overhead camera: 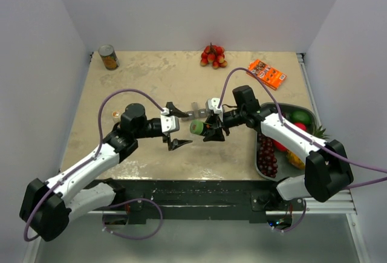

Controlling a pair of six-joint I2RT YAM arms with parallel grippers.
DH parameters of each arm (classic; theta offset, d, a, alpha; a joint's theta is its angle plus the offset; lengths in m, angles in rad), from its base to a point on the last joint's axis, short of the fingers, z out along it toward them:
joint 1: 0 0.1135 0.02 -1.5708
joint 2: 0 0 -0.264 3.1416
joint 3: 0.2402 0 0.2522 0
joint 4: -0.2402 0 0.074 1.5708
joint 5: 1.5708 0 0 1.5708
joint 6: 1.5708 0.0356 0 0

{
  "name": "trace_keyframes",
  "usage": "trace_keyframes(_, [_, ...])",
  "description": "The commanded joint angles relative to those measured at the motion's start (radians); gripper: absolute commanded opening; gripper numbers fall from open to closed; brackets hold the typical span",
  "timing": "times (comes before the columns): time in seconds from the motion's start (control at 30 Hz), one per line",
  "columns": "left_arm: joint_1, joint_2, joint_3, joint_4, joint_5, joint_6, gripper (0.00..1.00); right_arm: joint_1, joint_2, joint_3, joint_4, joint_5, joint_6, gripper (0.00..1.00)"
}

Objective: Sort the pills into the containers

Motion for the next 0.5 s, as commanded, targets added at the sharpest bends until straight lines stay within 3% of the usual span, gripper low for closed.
trace_keyframes(0.0, [-0.002, 0.062, 0.066, 0.158, 0.072, 0.080, 0.98, -0.003, -0.028, 0.013, 0.009, -0.051, -0.028, 0.00])
trace_keyframes(0.13, [-0.003, 0.105, 0.076, 0.165, 0.085, 0.054, 0.95, -0.004, -0.023, 0.015, 0.009, -0.051, -0.028, 0.00])
trace_keyframes(0.33, [-0.006, 0.151, 0.092, 0.178, 0.108, -0.030, 0.70, -0.004, -0.022, 0.015, 0.010, -0.050, -0.023, 0.00])
trace_keyframes(0.47, [-0.006, 0.159, 0.109, 0.133, 0.125, -0.075, 0.33, -0.004, -0.023, 0.016, 0.012, -0.047, -0.022, 0.00])
